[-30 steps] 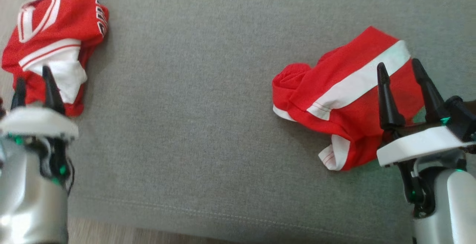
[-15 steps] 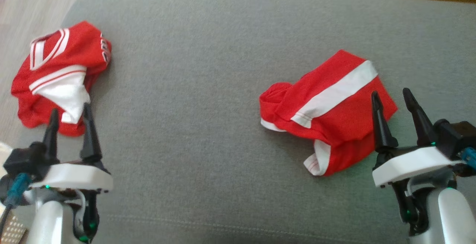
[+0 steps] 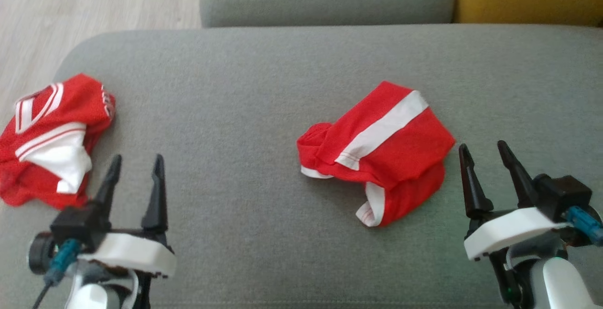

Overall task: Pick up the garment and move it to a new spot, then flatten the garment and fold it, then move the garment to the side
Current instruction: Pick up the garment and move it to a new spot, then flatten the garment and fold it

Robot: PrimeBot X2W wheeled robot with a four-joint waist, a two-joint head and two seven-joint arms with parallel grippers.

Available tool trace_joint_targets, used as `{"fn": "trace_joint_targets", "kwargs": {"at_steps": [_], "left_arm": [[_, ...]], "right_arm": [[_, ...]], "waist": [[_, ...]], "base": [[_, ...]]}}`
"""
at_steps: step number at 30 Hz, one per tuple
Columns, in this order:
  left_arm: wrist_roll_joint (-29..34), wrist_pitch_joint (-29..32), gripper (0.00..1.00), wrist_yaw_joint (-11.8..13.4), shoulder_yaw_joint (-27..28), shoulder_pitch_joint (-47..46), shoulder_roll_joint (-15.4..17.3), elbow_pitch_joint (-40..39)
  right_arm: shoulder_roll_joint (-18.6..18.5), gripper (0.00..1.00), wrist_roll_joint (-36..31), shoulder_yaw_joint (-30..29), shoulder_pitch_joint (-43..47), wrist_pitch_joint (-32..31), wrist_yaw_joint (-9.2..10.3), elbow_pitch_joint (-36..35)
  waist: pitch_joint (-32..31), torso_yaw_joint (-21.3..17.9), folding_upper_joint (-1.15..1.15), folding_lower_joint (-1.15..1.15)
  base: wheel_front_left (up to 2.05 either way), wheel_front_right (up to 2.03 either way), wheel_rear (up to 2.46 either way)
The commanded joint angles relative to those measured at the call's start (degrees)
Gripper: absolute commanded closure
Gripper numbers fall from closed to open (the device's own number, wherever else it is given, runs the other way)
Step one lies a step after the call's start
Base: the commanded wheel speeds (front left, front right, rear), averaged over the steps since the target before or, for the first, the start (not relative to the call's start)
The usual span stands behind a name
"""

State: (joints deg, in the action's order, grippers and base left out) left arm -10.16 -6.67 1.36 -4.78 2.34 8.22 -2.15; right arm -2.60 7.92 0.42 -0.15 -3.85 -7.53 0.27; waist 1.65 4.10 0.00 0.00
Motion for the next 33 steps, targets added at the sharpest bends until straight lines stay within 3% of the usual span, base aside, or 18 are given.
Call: {"fn": "trace_joint_targets", "kwargs": {"at_steps": [1,33], "left_arm": [[0.58,0.31,0.0,0.26,1.83,-1.5,0.47,-2.32],[-1.03,1.53,0.0,1.15,0.65,0.7,1.16,-1.09]], "right_arm": [[-0.28,0.0,-0.05,1.54,-0.66,0.66,0.04,-1.78],[-0.28,0.0,0.47,2.18,0.7,0.81,0.04,-1.46]], "waist": [[-1.01,-0.84,0.0,0.0],[-2.43,-2.07,0.0,0.0]], "base": [[0.0,0.0,0.0],[0.0,0.0,0.0]]}}
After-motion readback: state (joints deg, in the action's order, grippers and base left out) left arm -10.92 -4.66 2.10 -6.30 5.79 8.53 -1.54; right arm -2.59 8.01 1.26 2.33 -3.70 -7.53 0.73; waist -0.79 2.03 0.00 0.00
